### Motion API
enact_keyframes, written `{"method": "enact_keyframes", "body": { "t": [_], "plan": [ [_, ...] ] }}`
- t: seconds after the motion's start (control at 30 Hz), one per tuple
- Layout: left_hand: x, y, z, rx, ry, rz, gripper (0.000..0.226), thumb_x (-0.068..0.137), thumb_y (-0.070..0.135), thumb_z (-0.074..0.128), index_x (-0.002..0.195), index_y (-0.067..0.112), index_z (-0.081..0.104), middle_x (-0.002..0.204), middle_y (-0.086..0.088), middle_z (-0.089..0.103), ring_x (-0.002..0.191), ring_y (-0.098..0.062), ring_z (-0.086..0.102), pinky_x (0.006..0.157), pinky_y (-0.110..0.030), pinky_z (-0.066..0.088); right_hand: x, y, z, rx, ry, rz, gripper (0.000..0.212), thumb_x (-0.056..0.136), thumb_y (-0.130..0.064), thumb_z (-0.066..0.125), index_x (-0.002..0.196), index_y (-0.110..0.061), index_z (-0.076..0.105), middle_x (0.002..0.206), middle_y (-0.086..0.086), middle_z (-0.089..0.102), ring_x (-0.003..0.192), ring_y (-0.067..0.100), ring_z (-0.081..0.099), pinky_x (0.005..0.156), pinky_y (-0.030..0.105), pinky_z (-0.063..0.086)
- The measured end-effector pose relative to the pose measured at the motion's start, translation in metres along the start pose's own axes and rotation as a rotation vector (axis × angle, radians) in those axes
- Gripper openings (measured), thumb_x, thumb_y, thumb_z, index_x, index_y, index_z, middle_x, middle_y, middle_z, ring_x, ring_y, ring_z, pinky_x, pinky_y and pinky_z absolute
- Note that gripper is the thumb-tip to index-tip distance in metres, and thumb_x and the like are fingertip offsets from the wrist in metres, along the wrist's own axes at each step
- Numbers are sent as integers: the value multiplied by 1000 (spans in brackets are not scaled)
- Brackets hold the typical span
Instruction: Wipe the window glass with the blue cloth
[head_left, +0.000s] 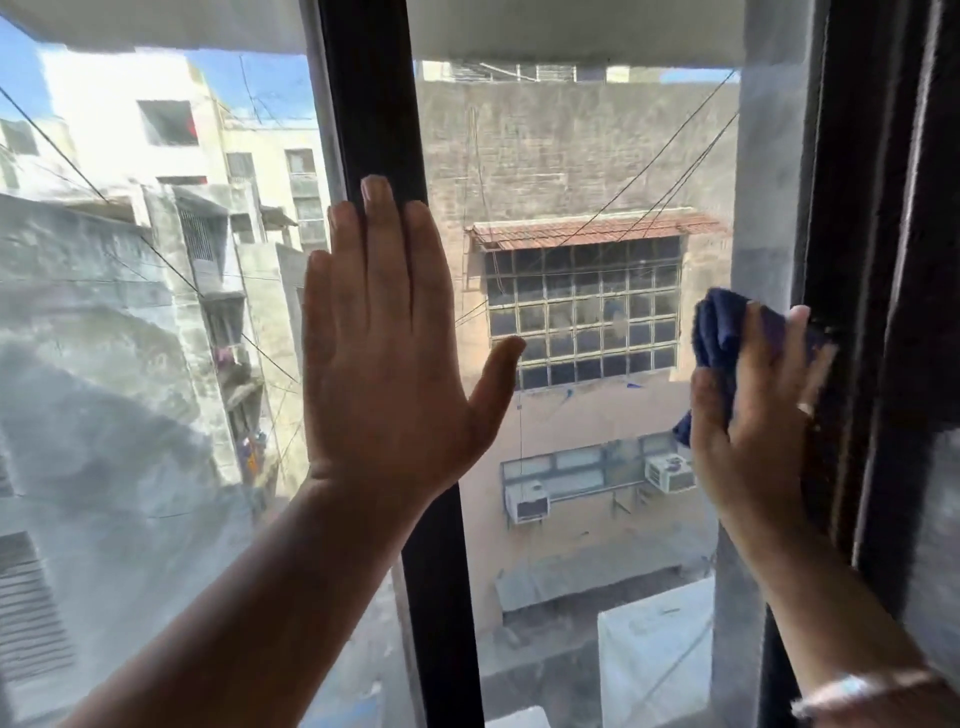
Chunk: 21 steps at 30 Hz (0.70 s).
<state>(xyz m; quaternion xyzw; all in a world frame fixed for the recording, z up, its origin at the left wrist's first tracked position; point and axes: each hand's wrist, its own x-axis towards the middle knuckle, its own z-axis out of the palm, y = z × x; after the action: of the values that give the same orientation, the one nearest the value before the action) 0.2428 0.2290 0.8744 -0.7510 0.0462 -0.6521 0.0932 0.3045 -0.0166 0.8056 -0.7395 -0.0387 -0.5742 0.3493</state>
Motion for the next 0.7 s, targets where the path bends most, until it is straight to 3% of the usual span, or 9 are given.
{"method": "enact_keyframes", "body": {
  "t": [0.07, 0.17, 0.23, 0.37, 0.47, 0.57, 0.63, 0.7],
  "plan": [
    [0, 0, 1, -12, 5, 2, 91, 104, 66, 23, 160, -5, 16, 168, -30, 14, 156, -44, 14, 127, -52, 13, 17, -8, 11, -40, 48, 5, 61, 99, -37, 38, 153, -9, 34, 164, 24, 10, 149, 53, 2, 119, 28, -4],
    [0, -1, 1, -33, 3, 5, 94, 103, 70, 18, 160, -5, 16, 167, -30, 14, 156, -44, 14, 127, -51, 12, 31, -30, 25, -65, 129, -43, 59, 101, -43, 33, 152, -14, 37, 163, 25, 14, 148, 55, 4, 122, 49, 6],
    [1, -2, 0, -32, -10, 6, 100, 101, 75, 10, 161, -5, 15, 167, -30, 14, 156, -45, 13, 127, -51, 11, 9, -54, 39, -79, 110, -220, 53, 103, -41, 33, 152, -20, 38, 163, 21, 15, 148, 55, 5, 121, 57, 12],
    [3, -2, -1, -14, -21, 24, 106, 98, 78, 1, 160, -7, 17, 166, -32, 16, 154, -49, 16, 126, -54, 13, -88, -57, 59, -158, -118, -589, 46, 105, -45, 34, 150, -35, 35, 166, 5, 11, 152, 43, 3, 122, 58, 10],
    [2, -1, -2, -30, -33, 10, 106, 98, 80, 6, 160, -6, 16, 167, -31, 15, 156, -47, 14, 126, -53, 11, -92, -15, 39, -165, -148, -497, 46, 105, -46, 32, 149, -34, 34, 164, 8, 17, 151, 42, 5, 119, 64, 20],
    [2, 0, -2, -51, -35, 8, 105, 99, 80, 10, 161, -5, 15, 167, -31, 13, 156, -46, 13, 127, -52, 10, -39, 3, 22, -146, -51, -266, 52, 103, -40, 35, 149, -18, 40, 161, 25, 17, 148, 49, 7, 116, 69, 18],
    [2, 0, -2, -54, -32, 7, 105, 99, 80, 10, 161, -5, 16, 167, -30, 14, 156, -46, 13, 127, -52, 10, 11, -9, 21, -120, 37, -113, 56, 100, -39, 35, 149, -13, 41, 162, 26, 16, 148, 53, 5, 119, 65, 14],
    [2, 0, -2, -65, -24, 4, 105, 99, 79, 11, 160, -5, 17, 167, -31, 15, 156, -46, 14, 126, -52, 11, 36, -40, 32, -114, 111, -75, 53, 102, -38, 35, 151, -17, 40, 163, 24, 16, 148, 55, 5, 119, 58, 13]
  ]
}}
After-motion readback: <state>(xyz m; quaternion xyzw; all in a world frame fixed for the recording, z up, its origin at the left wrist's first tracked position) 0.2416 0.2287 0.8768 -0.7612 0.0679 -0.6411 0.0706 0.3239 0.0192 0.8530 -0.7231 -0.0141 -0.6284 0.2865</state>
